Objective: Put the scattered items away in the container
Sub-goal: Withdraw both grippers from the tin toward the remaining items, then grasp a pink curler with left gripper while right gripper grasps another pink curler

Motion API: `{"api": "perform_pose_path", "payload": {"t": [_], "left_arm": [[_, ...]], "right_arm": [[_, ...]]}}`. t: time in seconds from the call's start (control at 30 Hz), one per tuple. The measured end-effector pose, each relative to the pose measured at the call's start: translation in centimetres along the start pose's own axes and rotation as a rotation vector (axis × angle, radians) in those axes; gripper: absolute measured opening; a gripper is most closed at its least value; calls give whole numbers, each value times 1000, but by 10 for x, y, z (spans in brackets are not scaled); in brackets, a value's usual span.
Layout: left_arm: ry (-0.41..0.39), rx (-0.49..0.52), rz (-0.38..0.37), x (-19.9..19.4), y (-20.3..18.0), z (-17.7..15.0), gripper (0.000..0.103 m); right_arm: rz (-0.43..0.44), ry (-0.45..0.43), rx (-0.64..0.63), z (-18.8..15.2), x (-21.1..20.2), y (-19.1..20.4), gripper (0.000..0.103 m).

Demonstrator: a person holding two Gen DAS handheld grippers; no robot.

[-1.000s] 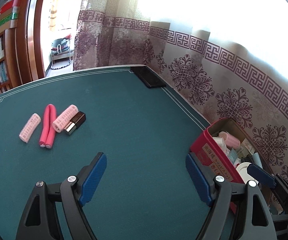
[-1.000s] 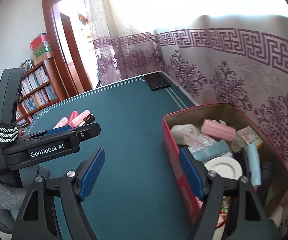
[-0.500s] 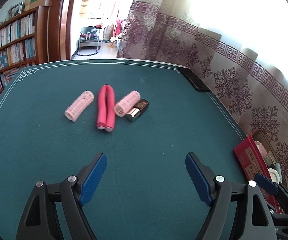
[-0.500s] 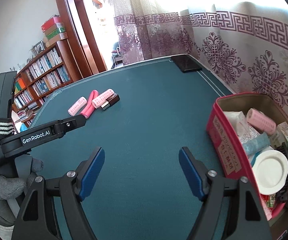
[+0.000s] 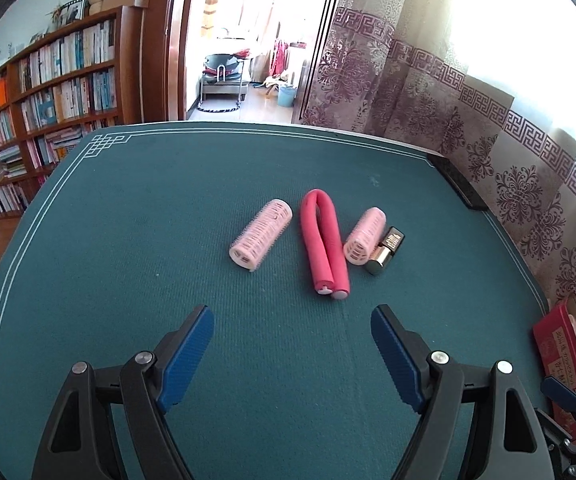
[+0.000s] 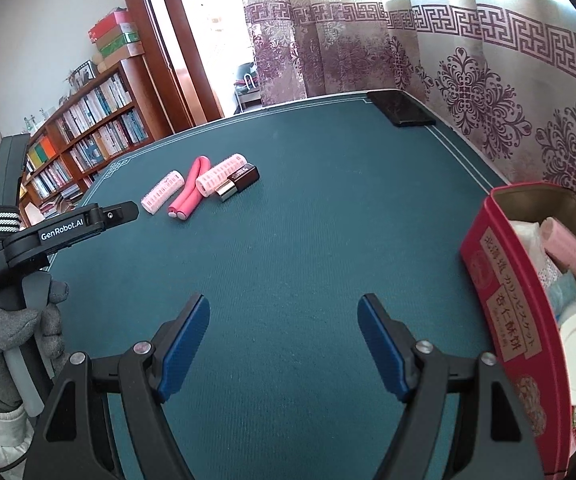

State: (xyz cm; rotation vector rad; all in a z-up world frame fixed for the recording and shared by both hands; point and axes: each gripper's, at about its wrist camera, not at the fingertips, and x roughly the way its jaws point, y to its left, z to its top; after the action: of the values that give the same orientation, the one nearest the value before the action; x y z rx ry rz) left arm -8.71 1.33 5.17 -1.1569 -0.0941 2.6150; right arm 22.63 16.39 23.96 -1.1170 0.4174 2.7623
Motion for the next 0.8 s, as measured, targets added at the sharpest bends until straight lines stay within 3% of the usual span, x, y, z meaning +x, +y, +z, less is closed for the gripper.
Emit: {"api": "perform_pose_path", "payload": {"t": [0.33, 0.8], "left_arm": [[29, 25, 75, 41, 22, 24, 83], [50, 97, 86, 82, 18, 47, 82]], "right_arm": [[32, 43, -23, 7, 24, 11, 80], [33, 55, -47, 28, 55, 25, 80]]}}
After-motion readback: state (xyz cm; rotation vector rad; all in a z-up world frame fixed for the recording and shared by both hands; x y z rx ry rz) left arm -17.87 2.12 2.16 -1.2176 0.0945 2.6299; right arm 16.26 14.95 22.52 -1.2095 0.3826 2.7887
